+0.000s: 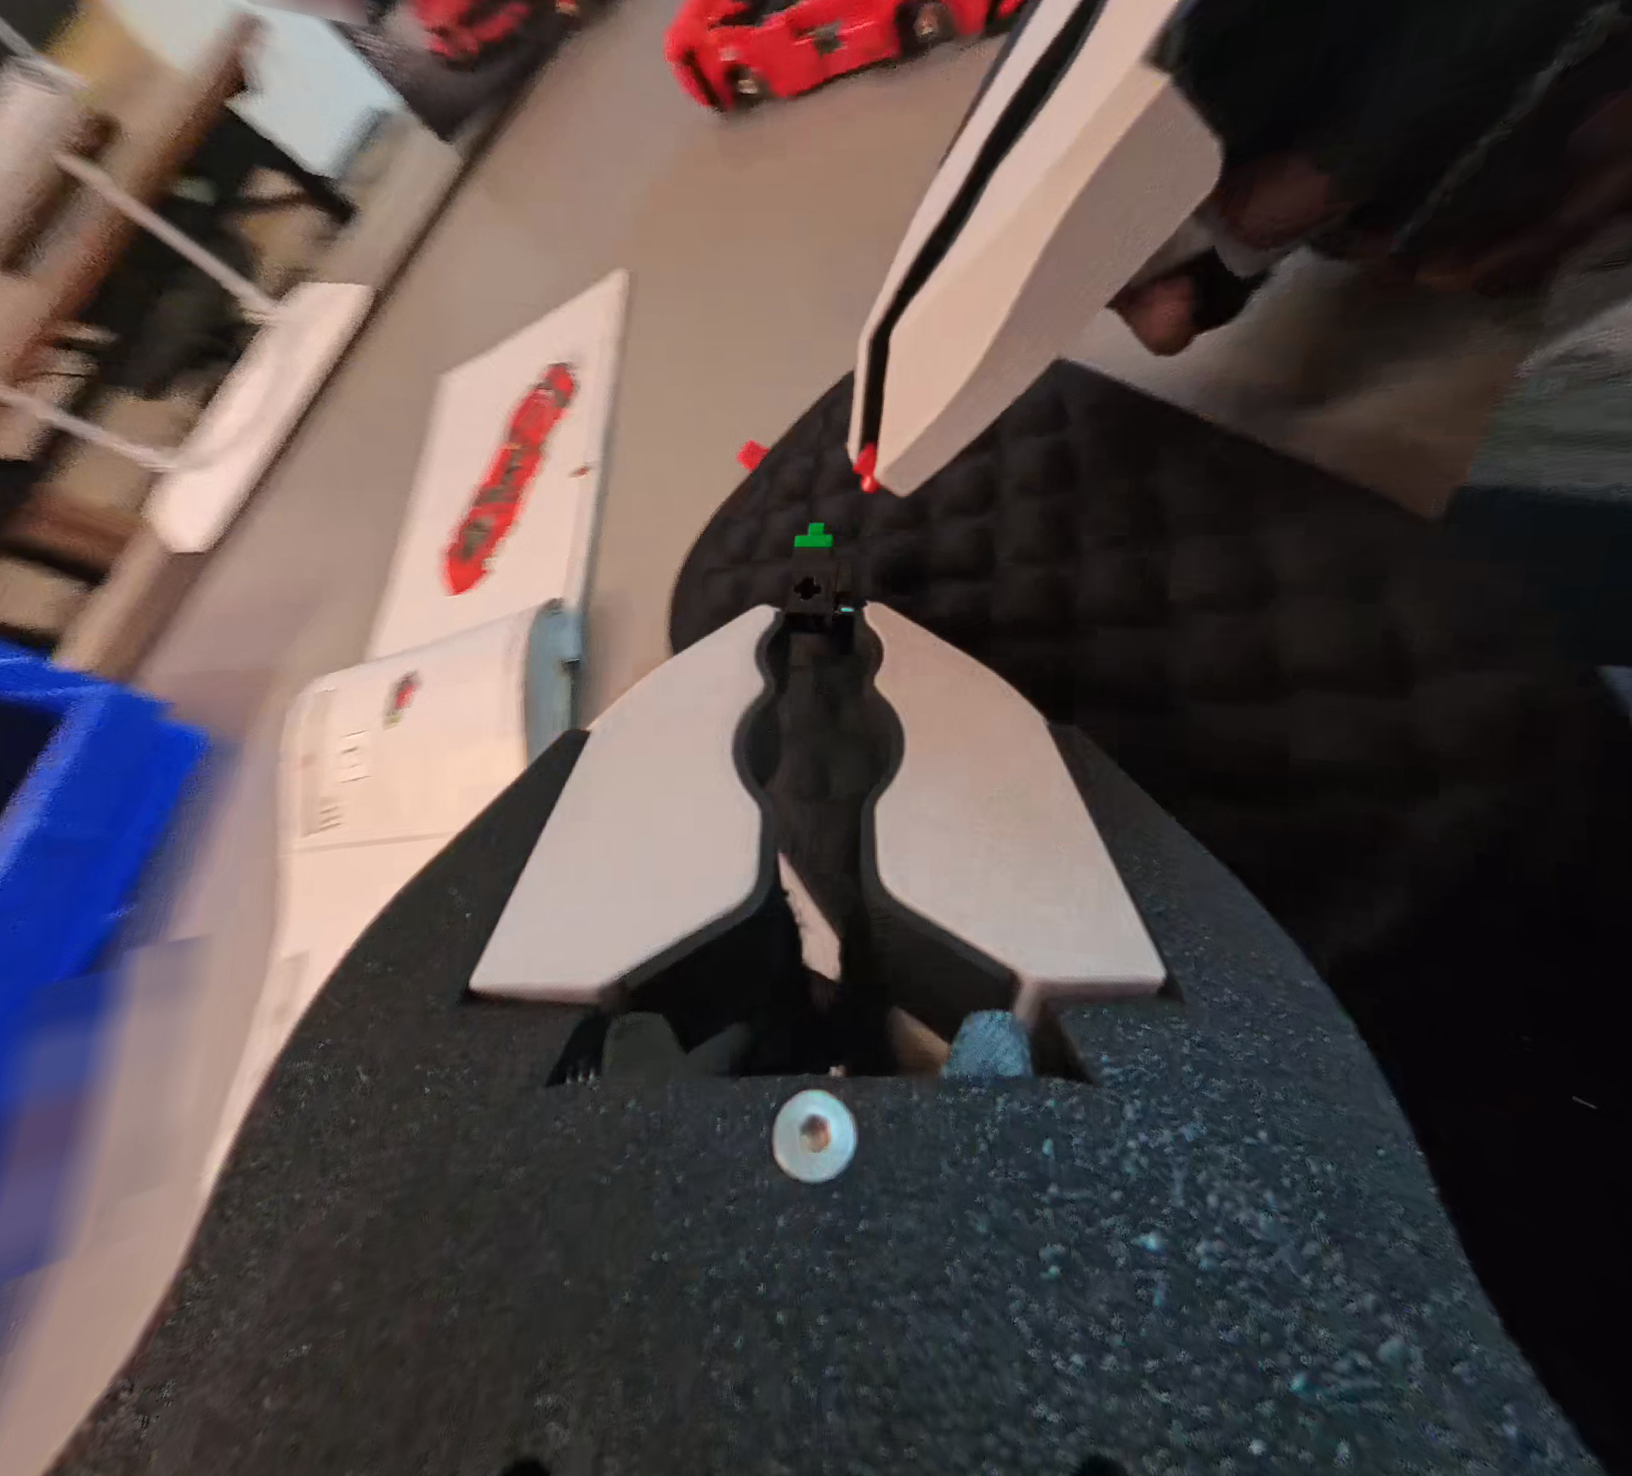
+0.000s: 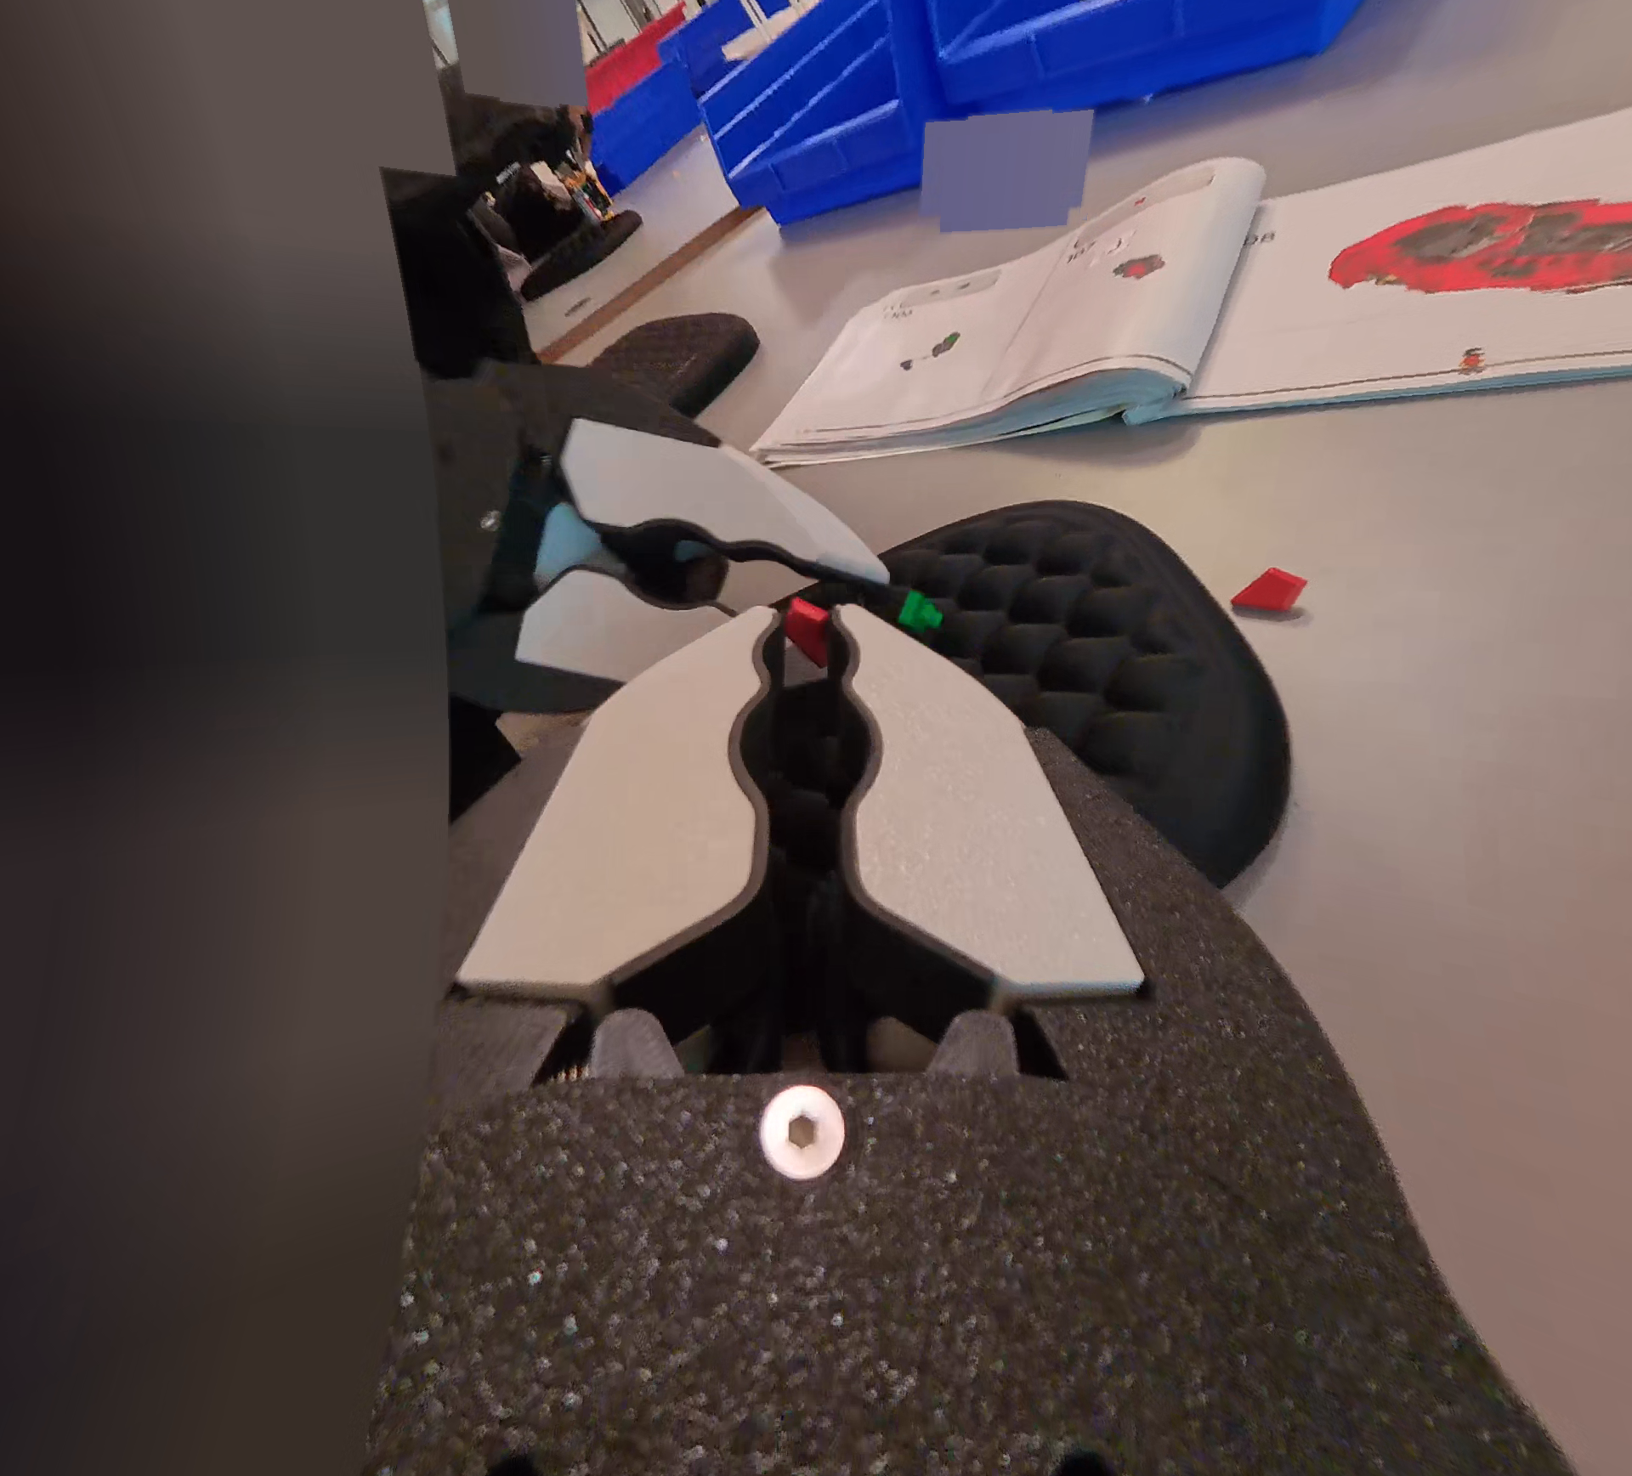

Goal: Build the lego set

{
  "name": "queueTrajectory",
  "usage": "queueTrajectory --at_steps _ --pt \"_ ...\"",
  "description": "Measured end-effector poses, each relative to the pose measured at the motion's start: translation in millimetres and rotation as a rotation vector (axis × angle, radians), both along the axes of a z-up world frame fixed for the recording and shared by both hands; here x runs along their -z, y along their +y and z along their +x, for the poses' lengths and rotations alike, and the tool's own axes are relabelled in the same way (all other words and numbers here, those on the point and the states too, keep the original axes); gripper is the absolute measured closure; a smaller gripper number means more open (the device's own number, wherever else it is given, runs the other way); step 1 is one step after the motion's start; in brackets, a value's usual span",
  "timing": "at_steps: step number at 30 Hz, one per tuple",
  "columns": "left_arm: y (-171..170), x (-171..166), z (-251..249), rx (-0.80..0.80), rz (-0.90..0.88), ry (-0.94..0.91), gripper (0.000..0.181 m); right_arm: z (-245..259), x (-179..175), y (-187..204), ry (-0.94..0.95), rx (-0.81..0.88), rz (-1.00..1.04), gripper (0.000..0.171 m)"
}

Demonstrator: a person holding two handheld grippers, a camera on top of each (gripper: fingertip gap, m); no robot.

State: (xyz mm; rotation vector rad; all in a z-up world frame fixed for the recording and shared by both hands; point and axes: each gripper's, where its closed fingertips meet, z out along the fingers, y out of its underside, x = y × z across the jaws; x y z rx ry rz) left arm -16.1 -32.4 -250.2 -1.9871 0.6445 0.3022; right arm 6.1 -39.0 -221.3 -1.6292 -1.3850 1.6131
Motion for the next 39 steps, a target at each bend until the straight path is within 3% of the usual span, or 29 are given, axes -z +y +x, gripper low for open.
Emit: queueTrajectory --at_steps 9,19,28,39 --pt "-2 -7 -7 -0.099 0.104 0.322 0.169 -11 5 1 -0.013 0.124 0.047 0.163" --pt "-1 -8 -4 -0.079 0.147 0.291 0.169 -17 10 1 -0.054 0.136 -0.022 0.162" --pt "2 1 0 -0.080 0.025 0.176 0.168 -20 19 3 -0.148 0.160 0.070 0.162" --pt "3 2 1 -0.064 0.041 0.213 0.169 -20 23 6 -0.239 0.187 0.158 0.162"
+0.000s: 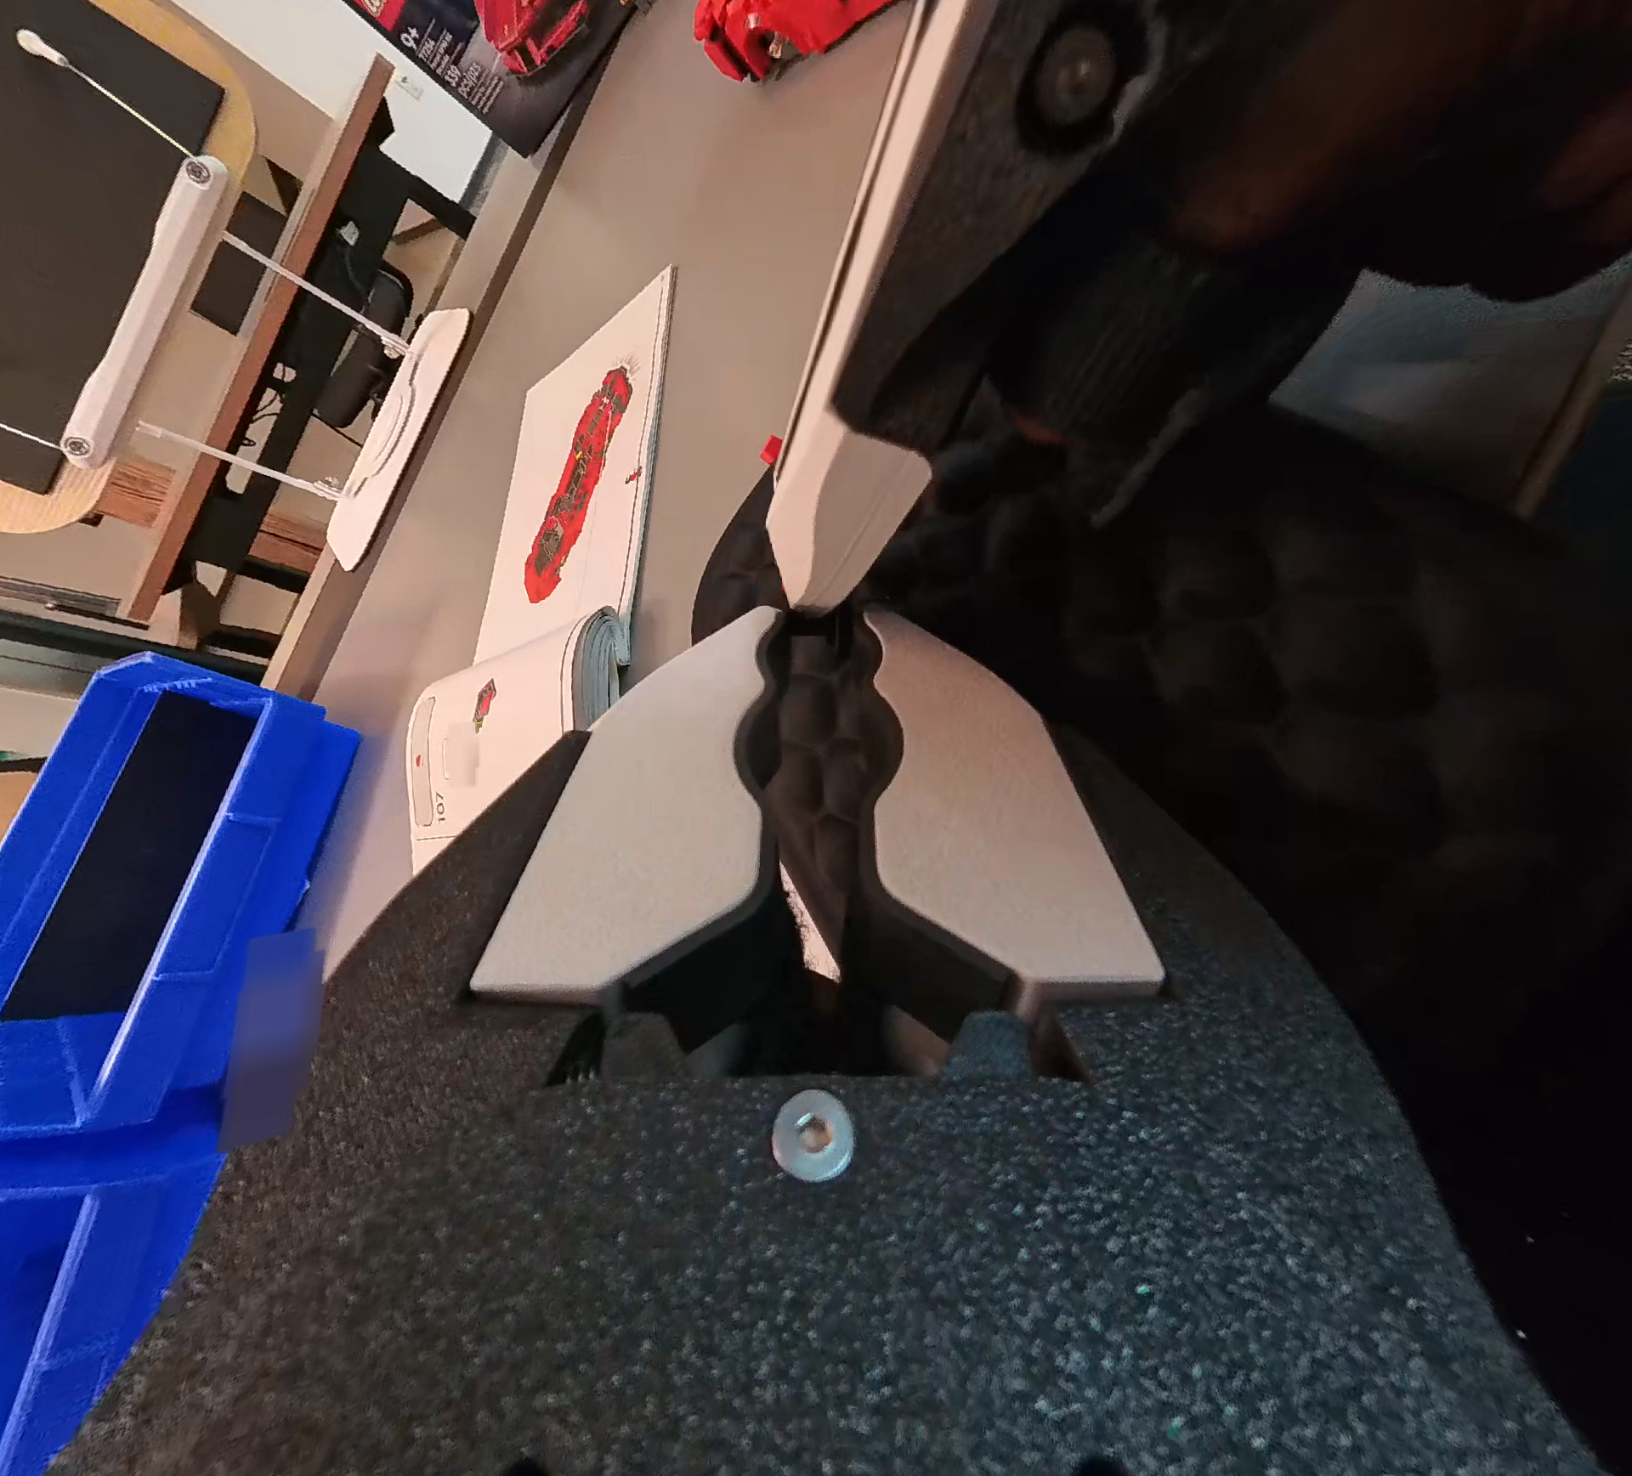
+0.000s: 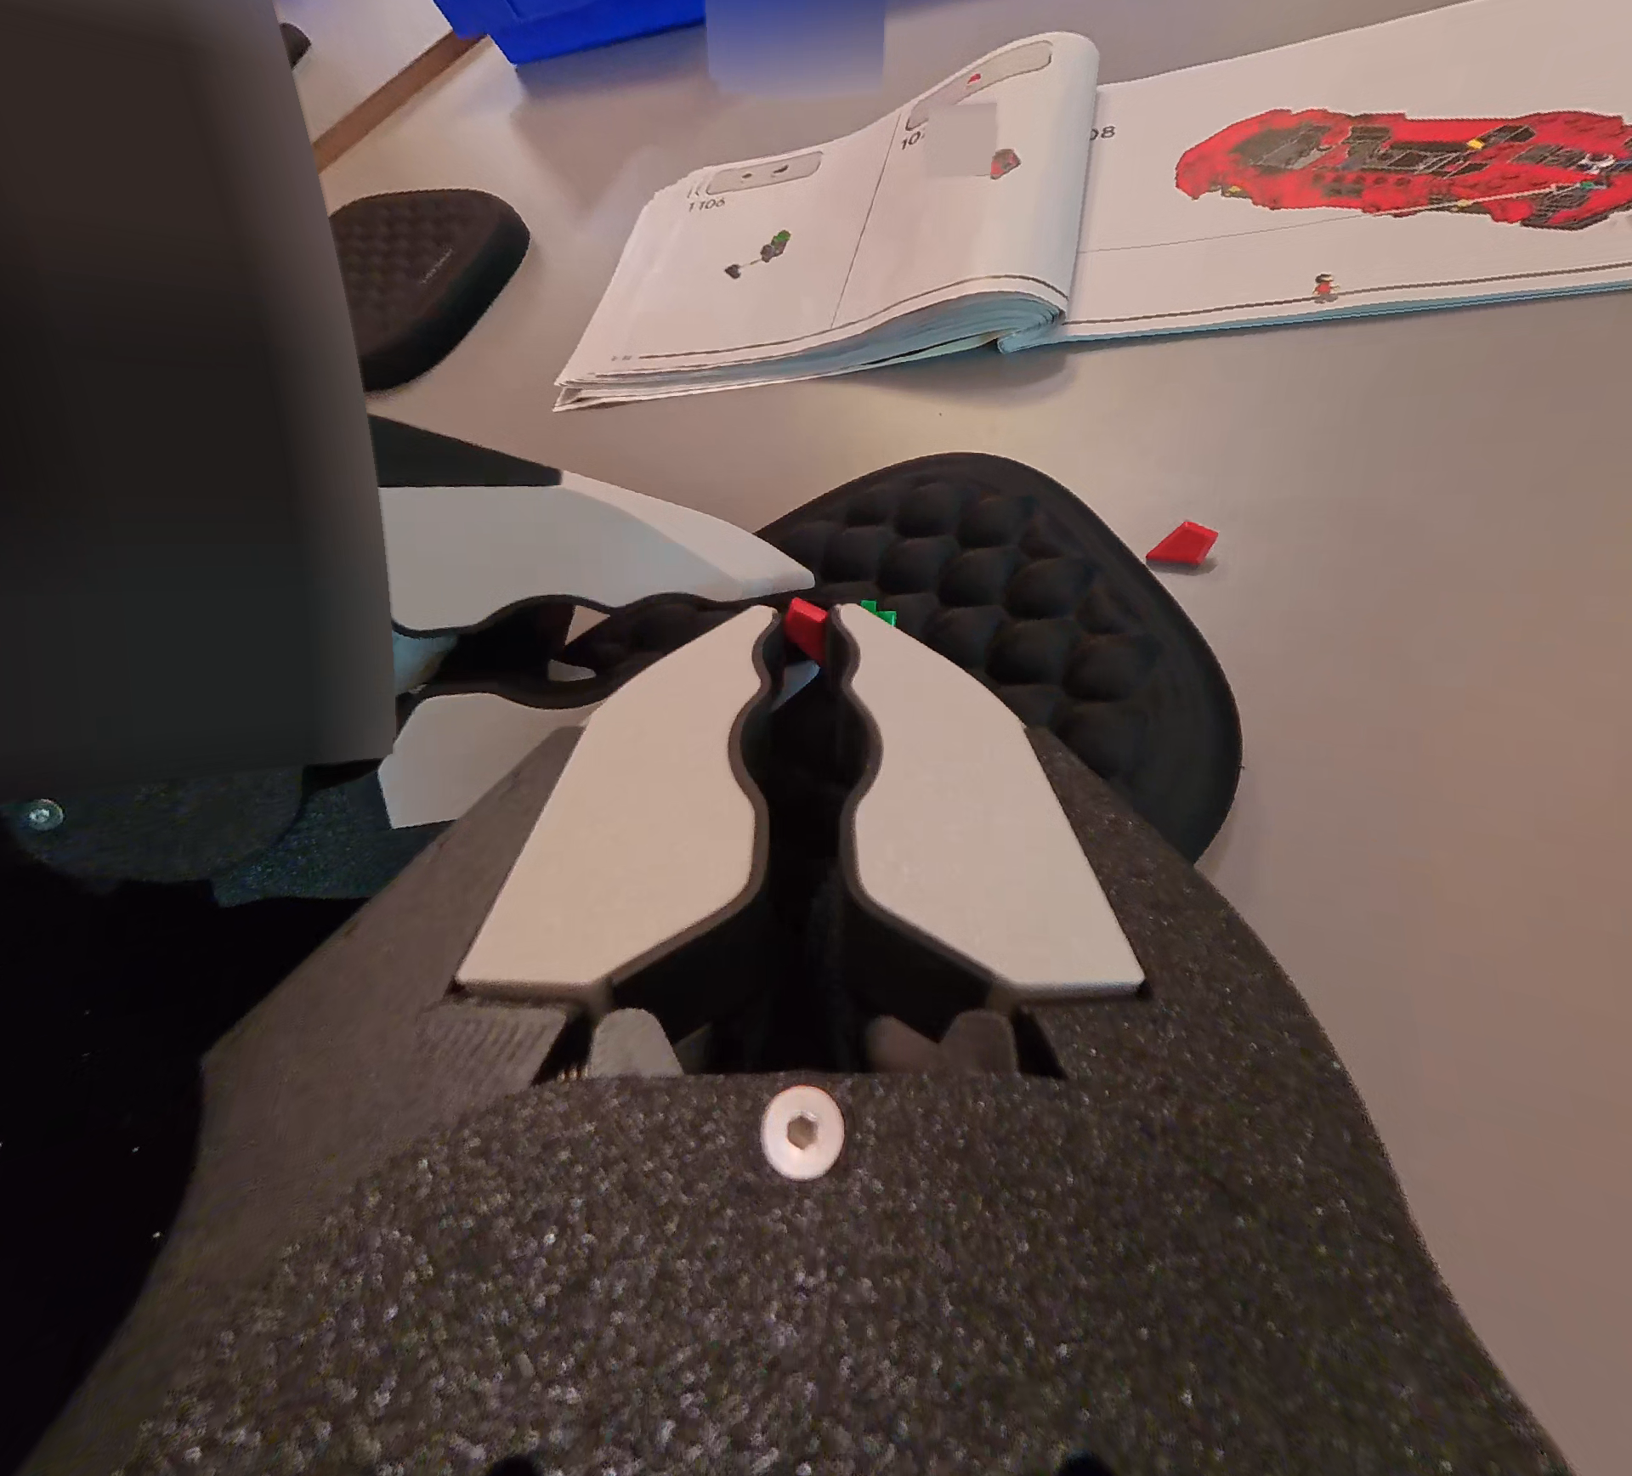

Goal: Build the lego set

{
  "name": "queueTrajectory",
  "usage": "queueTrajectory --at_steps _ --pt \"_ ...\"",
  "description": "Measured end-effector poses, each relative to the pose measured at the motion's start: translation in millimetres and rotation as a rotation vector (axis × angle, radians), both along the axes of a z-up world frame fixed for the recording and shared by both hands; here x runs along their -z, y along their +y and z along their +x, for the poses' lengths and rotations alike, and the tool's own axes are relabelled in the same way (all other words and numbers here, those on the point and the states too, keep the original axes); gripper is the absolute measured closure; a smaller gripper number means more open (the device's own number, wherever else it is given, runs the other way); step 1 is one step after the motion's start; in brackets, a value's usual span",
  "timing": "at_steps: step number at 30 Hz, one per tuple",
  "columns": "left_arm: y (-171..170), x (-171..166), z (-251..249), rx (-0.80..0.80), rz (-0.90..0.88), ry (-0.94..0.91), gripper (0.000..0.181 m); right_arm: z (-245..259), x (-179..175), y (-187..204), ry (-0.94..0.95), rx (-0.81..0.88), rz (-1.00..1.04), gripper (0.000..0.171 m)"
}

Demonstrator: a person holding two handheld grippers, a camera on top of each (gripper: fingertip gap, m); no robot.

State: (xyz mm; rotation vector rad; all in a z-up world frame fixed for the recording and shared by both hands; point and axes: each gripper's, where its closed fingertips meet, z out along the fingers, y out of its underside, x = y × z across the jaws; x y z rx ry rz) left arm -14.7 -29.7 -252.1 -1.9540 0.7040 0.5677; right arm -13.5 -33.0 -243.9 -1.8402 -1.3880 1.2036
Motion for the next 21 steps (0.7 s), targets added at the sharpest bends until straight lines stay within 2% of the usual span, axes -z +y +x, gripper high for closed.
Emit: queueTrajectory --at_steps 21 --pt "-0.3 1.7 -1.0 -0.014 -0.014 -0.080 0.169 -1.9 1.4 0.4 -0.043 -0.005 0.116 0.162"
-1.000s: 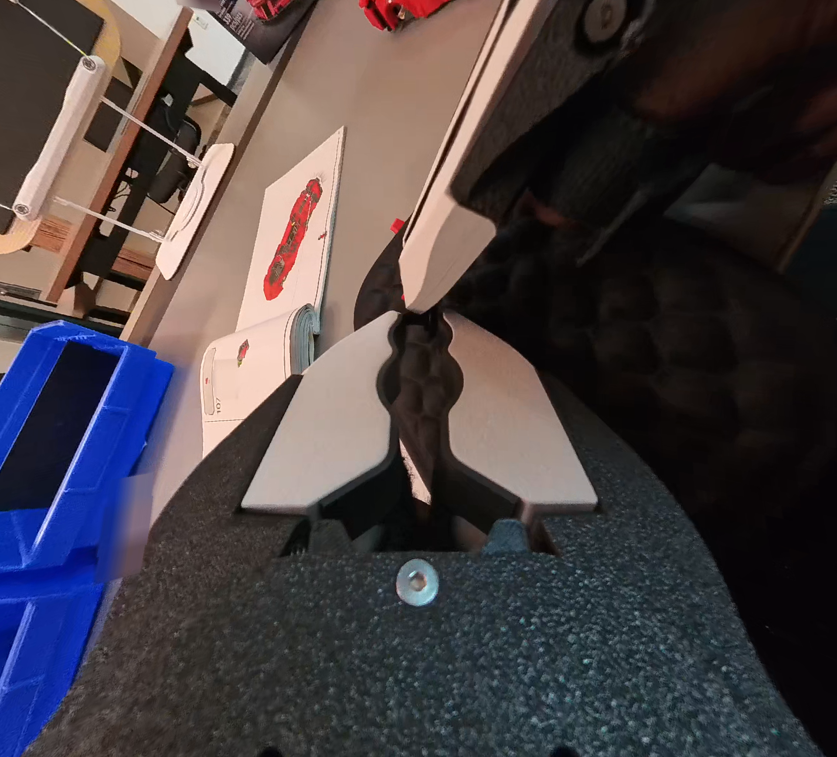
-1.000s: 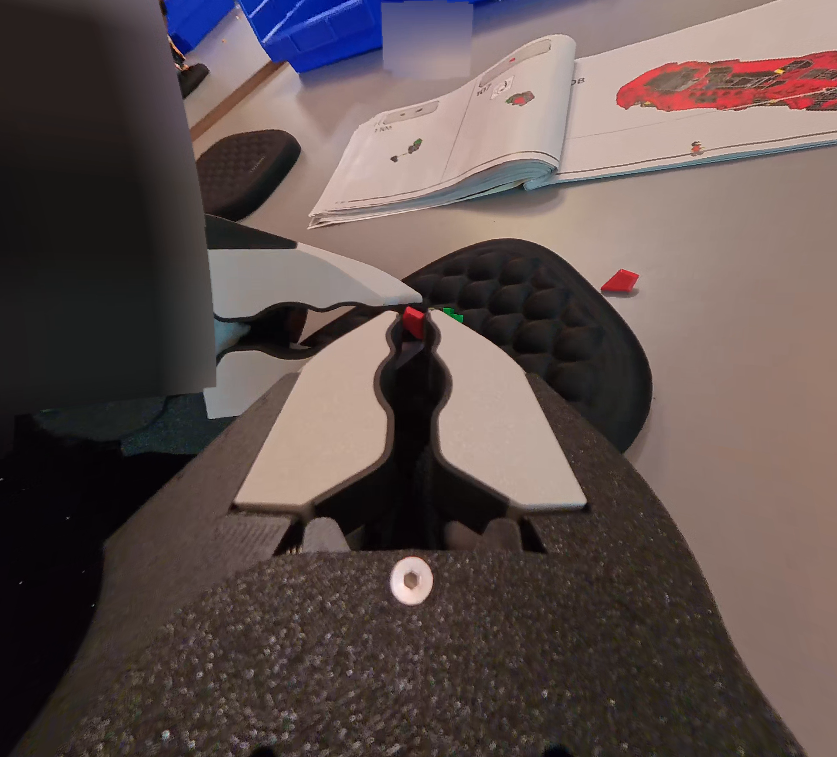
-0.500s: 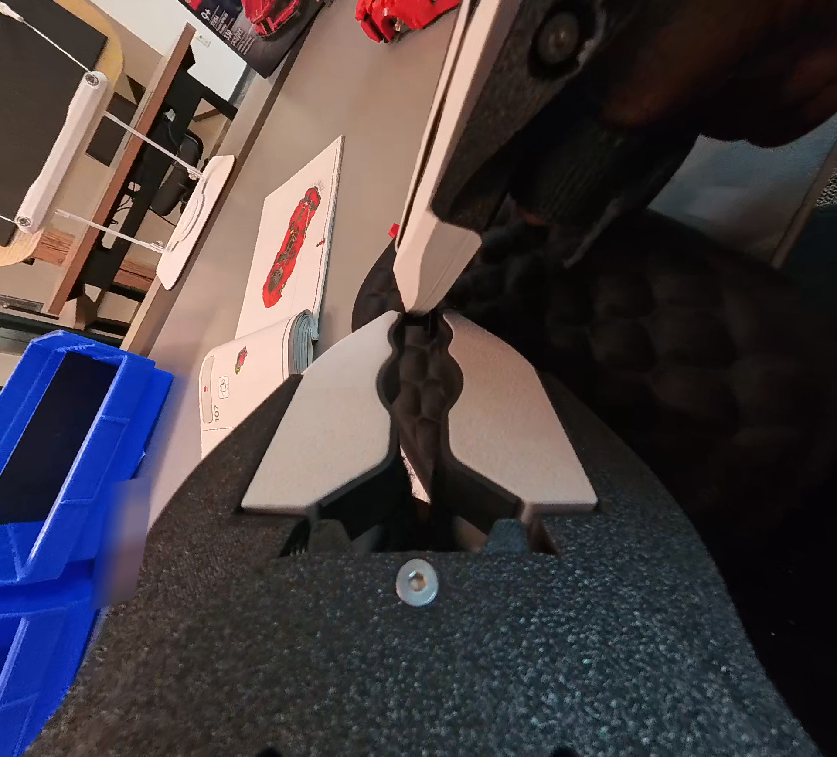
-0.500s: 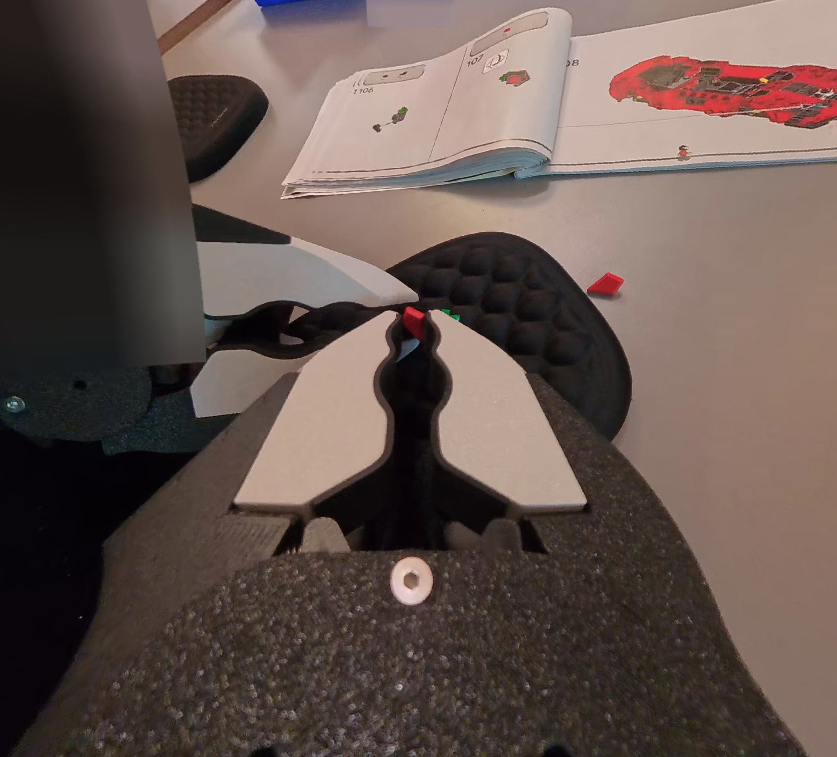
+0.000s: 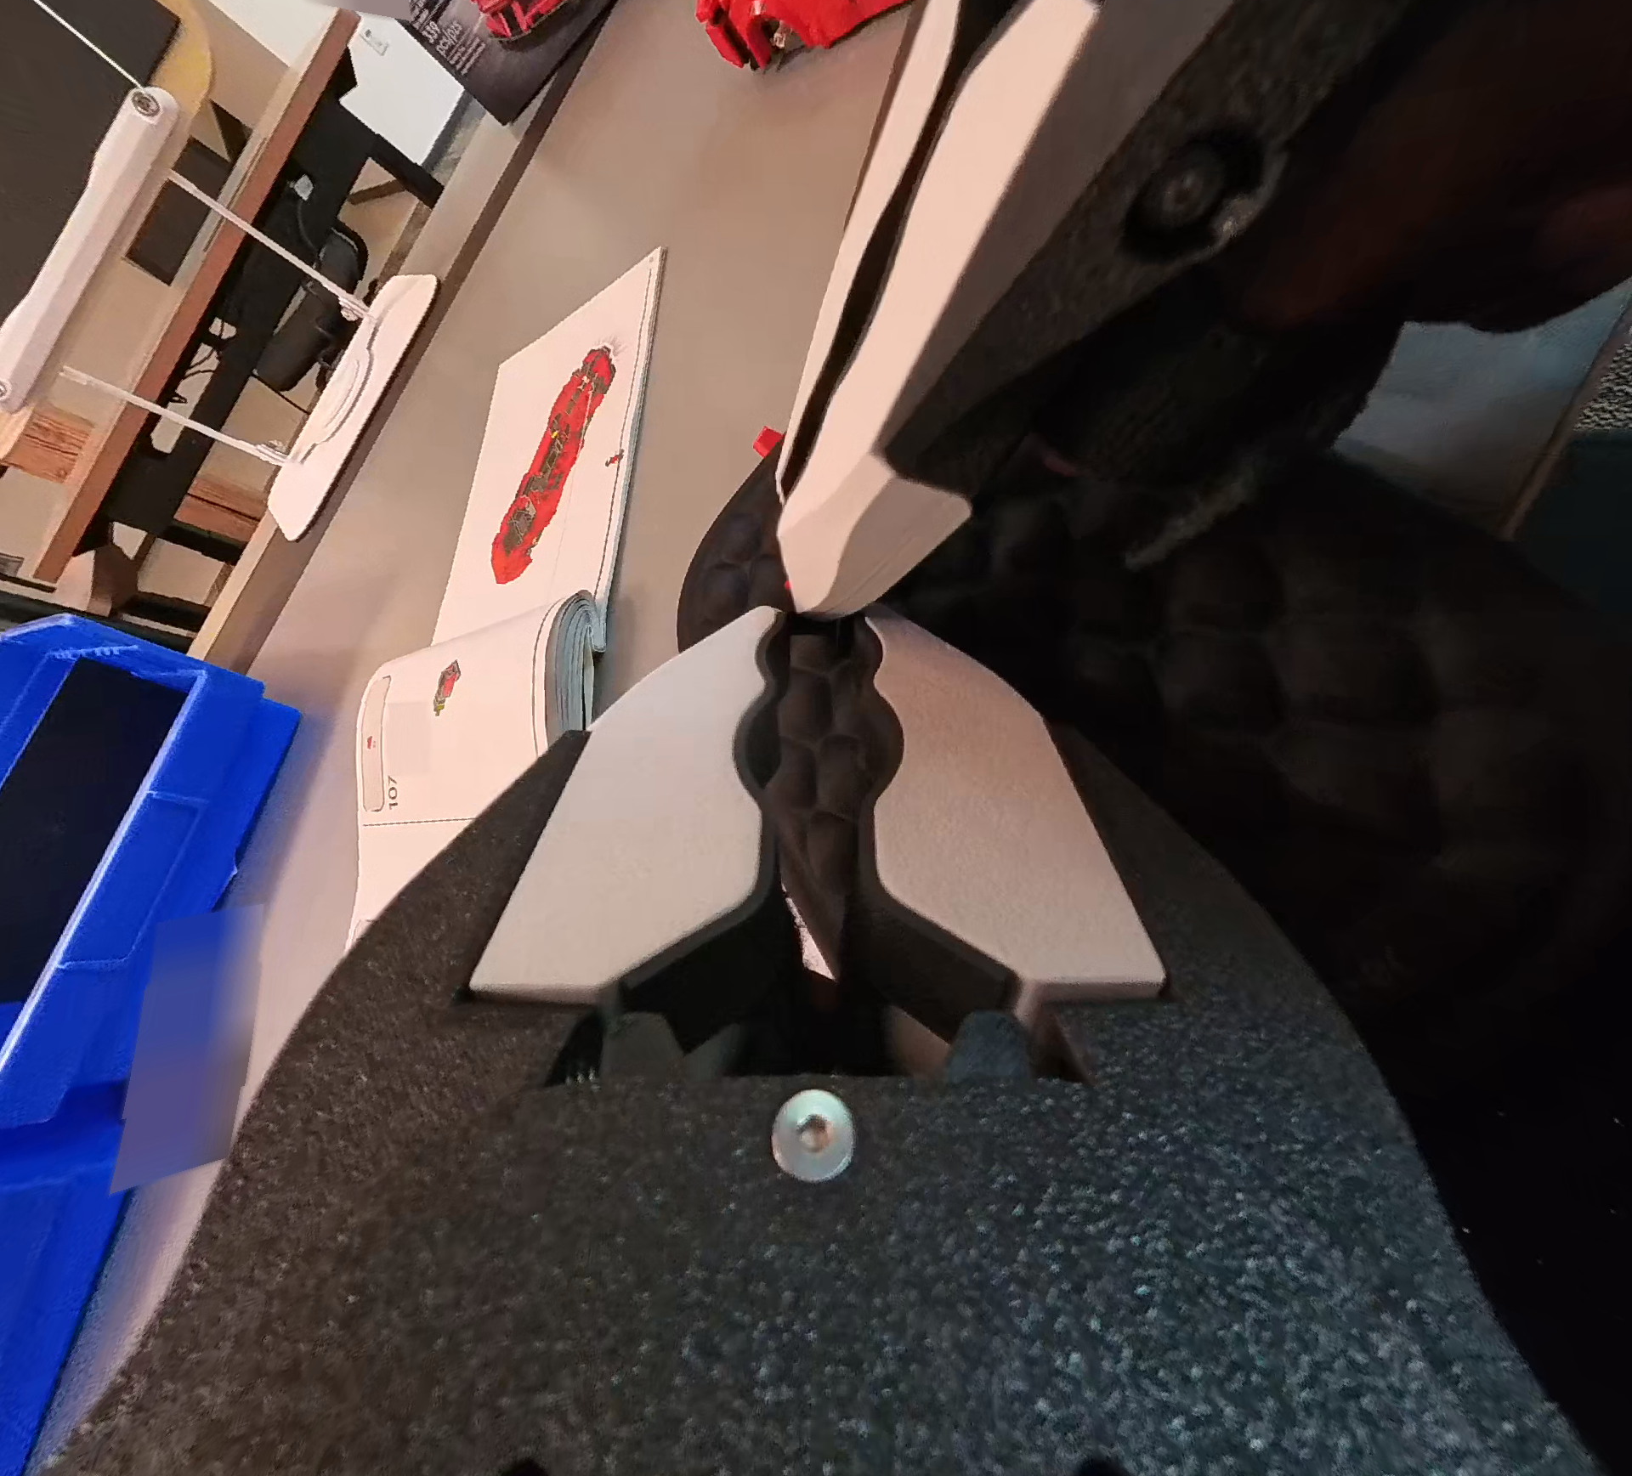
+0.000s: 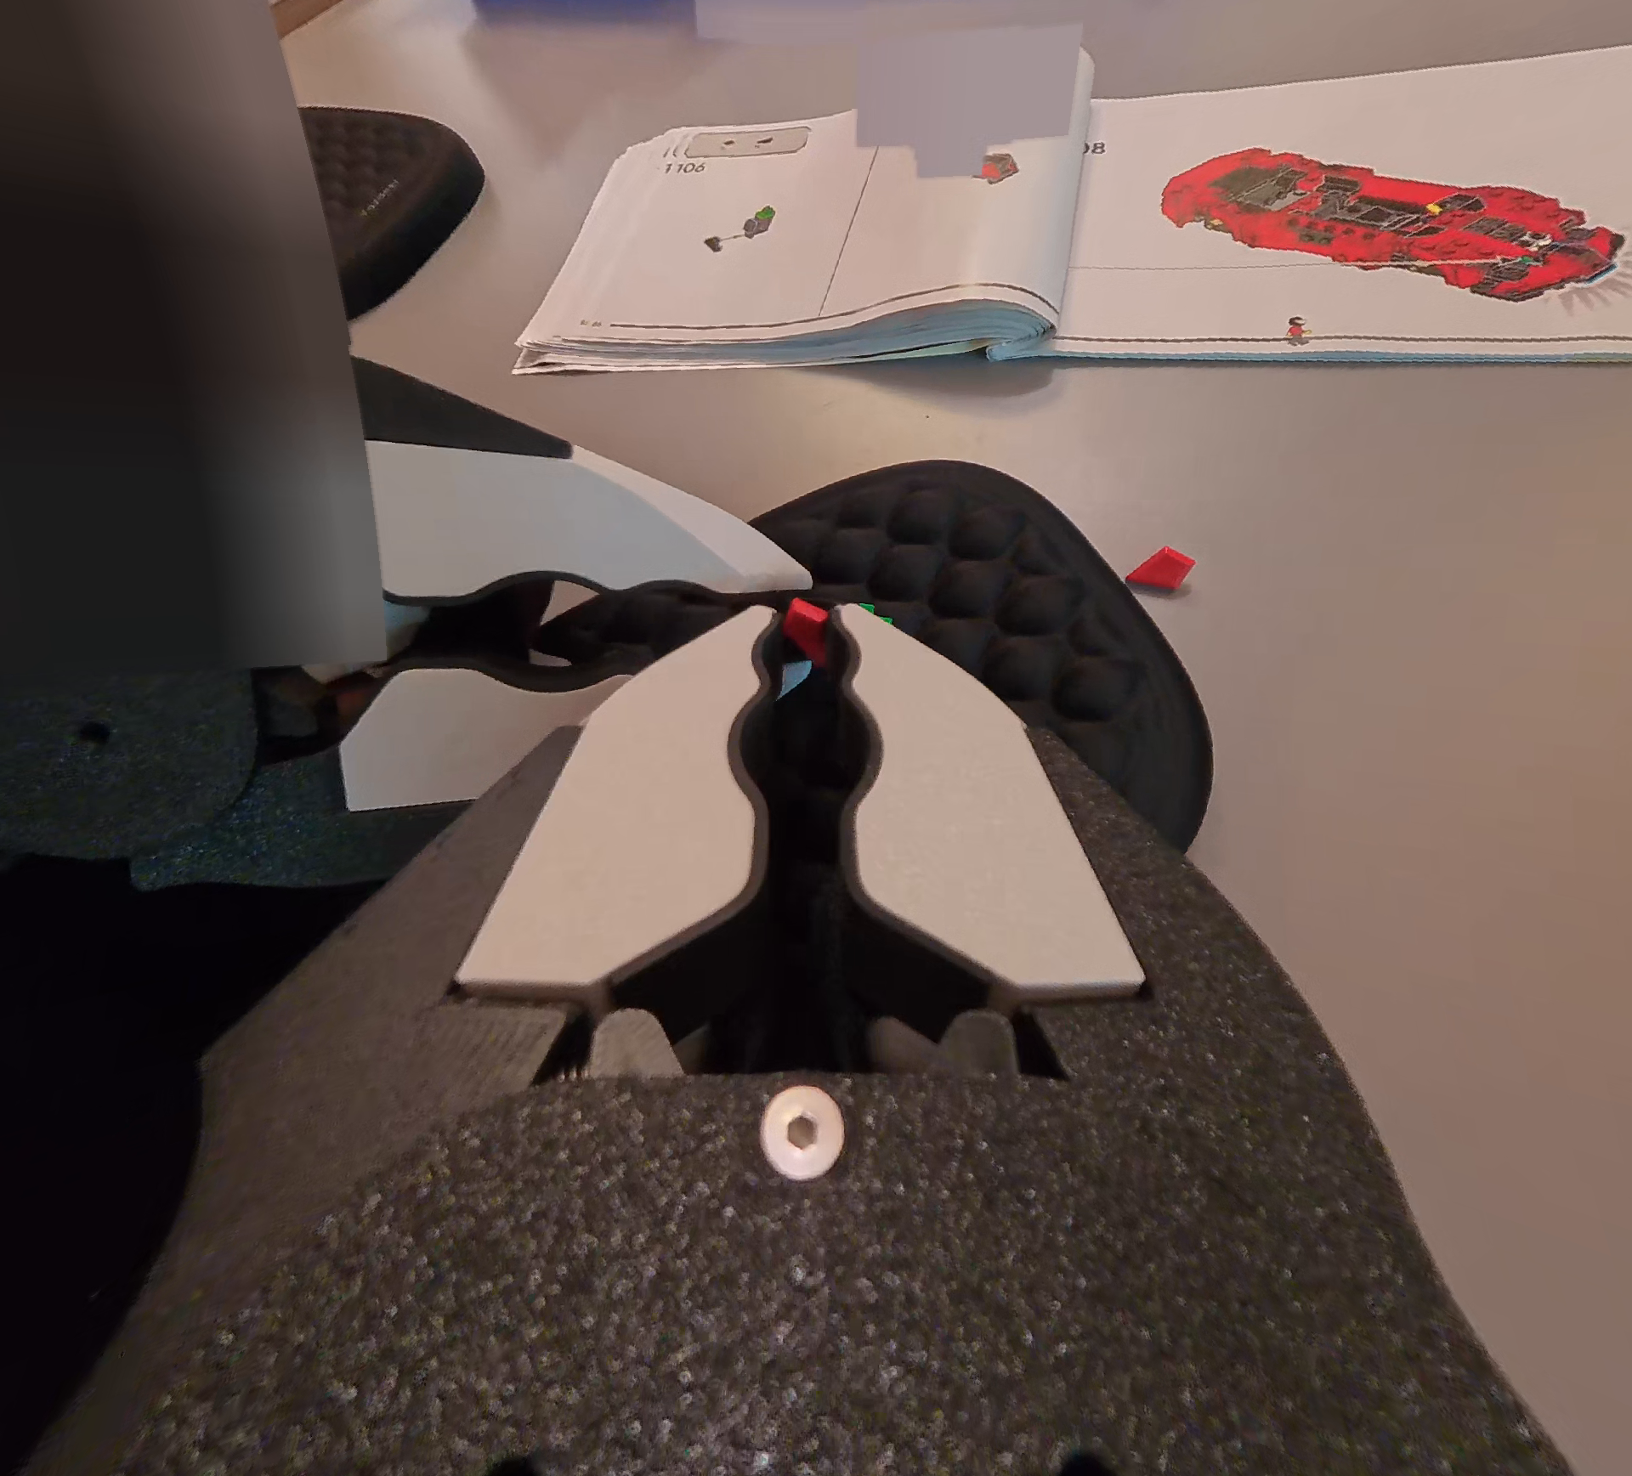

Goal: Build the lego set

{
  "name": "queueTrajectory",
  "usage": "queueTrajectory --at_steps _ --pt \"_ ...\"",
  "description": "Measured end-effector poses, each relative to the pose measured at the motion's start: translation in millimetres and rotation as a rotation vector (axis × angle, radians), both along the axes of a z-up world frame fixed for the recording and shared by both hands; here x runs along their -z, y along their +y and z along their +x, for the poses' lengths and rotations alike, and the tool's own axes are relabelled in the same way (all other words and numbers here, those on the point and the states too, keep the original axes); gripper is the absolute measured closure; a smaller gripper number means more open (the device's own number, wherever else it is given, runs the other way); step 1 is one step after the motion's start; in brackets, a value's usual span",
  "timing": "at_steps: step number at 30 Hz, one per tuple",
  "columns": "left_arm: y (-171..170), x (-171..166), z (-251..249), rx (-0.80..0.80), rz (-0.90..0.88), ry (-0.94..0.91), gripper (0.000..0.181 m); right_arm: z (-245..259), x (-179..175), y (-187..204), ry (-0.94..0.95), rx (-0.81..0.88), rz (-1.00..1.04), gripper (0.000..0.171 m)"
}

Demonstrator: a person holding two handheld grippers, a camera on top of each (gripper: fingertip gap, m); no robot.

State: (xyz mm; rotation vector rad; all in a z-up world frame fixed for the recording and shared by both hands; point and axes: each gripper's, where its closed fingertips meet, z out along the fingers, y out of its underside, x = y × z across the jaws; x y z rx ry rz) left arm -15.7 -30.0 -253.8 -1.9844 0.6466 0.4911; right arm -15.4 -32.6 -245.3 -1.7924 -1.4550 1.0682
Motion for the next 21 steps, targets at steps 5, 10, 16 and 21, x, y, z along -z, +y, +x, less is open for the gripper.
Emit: queueTrajectory --at_steps 5,10,16,21 --pt "0.2 0.0 0.0 0.004 0.006 -0.017 0.169 -0.4 0.1 0.2 -0.016 0.002 0.038 0.162" --pt "0.2 -0.5 0.4 0.013 0.018 -0.017 0.169 0.2 -0.6 -0.1 -0.009 0.001 0.024 0.162" --pt "0.2 -0.6 0.2 0.012 0.022 -0.029 0.169 -0.5 -0.8 -0.4 0.006 0.006 0.069 0.162" --pt "0.2 -0.4 0.2 0.012 0.022 -0.035 0.169 -0.7 -1.2 -0.2 0.019 0.015 0.131 0.161"
